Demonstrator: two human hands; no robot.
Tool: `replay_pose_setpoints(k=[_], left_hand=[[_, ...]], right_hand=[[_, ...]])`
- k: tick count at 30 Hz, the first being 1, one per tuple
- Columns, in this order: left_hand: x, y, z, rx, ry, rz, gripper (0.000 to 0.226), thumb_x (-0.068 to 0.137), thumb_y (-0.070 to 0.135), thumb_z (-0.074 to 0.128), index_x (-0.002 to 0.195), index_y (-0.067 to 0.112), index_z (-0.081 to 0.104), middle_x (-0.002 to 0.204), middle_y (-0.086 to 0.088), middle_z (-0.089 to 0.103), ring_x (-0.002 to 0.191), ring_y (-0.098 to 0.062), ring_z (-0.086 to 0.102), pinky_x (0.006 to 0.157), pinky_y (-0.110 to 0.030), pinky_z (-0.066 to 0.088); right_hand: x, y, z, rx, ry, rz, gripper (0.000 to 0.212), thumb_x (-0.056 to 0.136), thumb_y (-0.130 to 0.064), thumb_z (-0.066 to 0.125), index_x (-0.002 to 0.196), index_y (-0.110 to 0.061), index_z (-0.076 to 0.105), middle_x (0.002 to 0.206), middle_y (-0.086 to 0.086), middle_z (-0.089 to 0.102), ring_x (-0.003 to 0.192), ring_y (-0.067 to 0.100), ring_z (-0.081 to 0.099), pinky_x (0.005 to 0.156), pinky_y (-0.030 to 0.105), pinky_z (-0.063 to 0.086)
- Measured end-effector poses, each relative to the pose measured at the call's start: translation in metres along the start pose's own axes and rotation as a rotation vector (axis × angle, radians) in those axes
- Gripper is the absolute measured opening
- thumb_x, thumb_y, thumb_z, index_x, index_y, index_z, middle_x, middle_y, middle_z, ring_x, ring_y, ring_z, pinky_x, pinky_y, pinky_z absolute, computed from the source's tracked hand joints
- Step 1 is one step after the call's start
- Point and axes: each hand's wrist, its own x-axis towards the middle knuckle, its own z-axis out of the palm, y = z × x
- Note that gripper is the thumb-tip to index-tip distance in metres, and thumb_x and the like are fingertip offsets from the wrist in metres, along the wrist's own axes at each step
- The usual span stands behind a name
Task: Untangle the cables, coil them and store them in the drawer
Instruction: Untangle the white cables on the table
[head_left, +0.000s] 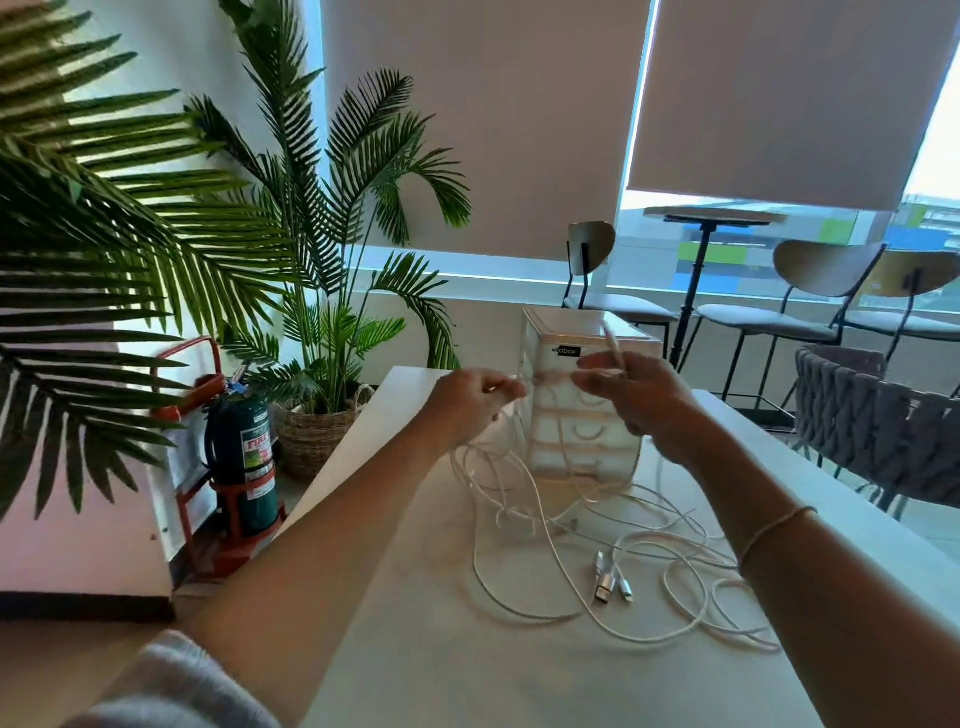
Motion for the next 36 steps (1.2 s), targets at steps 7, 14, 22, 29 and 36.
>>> replay_pose_setpoints(k=[7,14,22,29,36], left_hand=[[0.013,0.041,0.001,0.122,0.034,0.159,0.026,0.089,0.028,0.059,0.093,0.007,0.072,0.06,0.003,0.052,0.049,-0.001,0.039,0.047,-0.009,0.029],[0.005,0.029,0.011,0.089,-0.093,0.1,0.035,0.084,0.032,0.065,0.113,0.013,0.065,0.084,-0.004,0.063,0.064,-0.005,0.051,0.051,-0.006,0.036],[-0.009,-0.016,0.011,0.101,-0.089,0.037,0.022,0.089,0.029,0.06,0.094,0.009,0.068,0.062,0.008,0.055,0.058,-0.005,0.05,0.059,-0.02,0.039],[-0.02,-0.069,0.003,0.224,-0.08,-0.065,0.017,0.089,0.025,0.061,0.091,0.01,0.069,0.071,-0.001,0.06,0.067,-0.011,0.052,0.063,-0.021,0.034],[-0.015,-0.075,-0.009,0.238,-0.04,-0.116,0.017,0.091,0.027,0.057,0.08,0.028,0.071,0.07,0.01,0.069,0.068,-0.004,0.057,0.087,-0.033,0.049]], right_hand=[[-0.001,-0.023,0.015,0.208,0.011,0.113,0.042,0.056,-0.053,0.071,0.077,-0.016,0.066,0.047,-0.004,0.024,0.038,0.007,0.019,0.041,0.02,0.015],[0.004,-0.014,0.005,-0.145,-0.028,0.194,0.019,0.076,-0.026,0.073,0.069,-0.011,0.063,0.051,0.0,0.034,0.043,0.009,0.024,0.038,0.02,0.021],[0.022,-0.003,-0.028,-0.373,0.556,0.101,0.029,0.09,-0.025,0.055,0.094,0.001,0.067,0.088,0.017,0.065,0.088,0.028,0.059,0.074,0.031,0.041],[0.019,0.0,-0.055,-0.323,0.844,0.183,0.037,0.095,-0.023,0.044,0.111,0.008,0.057,0.117,0.027,0.059,0.112,0.035,0.054,0.093,0.034,0.039],[0.006,0.009,-0.068,-0.323,0.861,0.285,0.043,0.094,-0.022,0.05,0.124,0.009,0.047,0.126,0.027,0.054,0.118,0.036,0.051,0.093,0.036,0.041]])
